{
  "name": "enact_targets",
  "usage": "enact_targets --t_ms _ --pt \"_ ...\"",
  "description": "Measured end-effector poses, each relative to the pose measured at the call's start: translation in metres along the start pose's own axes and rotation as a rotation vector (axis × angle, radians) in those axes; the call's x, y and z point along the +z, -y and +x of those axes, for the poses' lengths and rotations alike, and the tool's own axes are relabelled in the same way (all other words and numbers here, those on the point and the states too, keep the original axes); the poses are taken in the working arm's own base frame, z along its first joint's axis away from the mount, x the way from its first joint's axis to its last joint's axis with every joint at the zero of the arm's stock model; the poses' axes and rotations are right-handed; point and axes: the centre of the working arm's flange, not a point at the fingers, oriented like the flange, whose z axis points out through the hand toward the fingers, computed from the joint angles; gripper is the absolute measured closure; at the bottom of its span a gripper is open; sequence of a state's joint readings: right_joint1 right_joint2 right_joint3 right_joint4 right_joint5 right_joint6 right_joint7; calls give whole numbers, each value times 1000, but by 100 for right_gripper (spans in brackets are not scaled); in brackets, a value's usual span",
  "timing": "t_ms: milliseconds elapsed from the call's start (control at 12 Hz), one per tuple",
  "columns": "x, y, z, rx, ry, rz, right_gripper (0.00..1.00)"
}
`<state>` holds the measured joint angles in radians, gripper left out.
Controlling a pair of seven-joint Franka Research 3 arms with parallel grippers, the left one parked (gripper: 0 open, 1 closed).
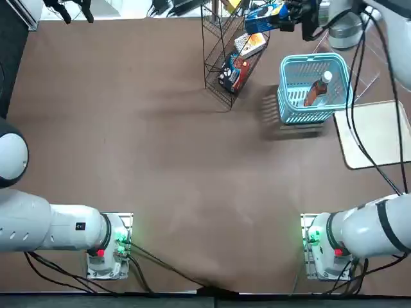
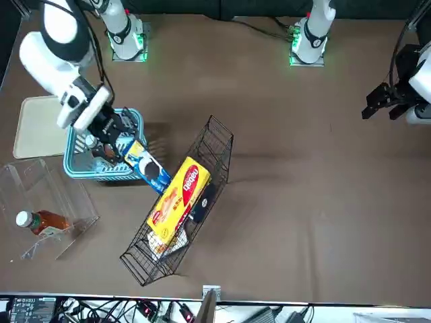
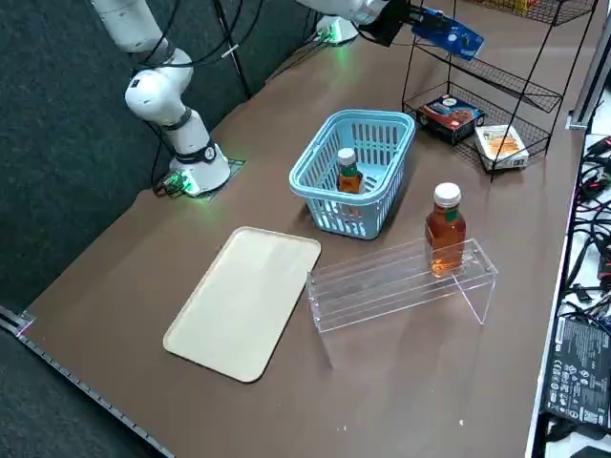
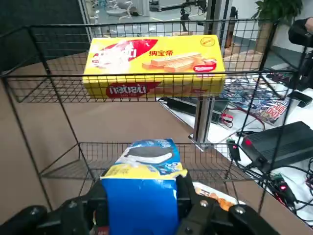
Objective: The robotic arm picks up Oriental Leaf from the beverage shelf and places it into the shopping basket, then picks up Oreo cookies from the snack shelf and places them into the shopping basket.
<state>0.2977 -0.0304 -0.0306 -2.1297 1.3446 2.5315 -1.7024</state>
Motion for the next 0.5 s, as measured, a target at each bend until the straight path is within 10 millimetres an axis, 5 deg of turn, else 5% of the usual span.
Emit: enact_targets --t_ms 500 --pt "-74 -47 -28 -39 49 92 44"
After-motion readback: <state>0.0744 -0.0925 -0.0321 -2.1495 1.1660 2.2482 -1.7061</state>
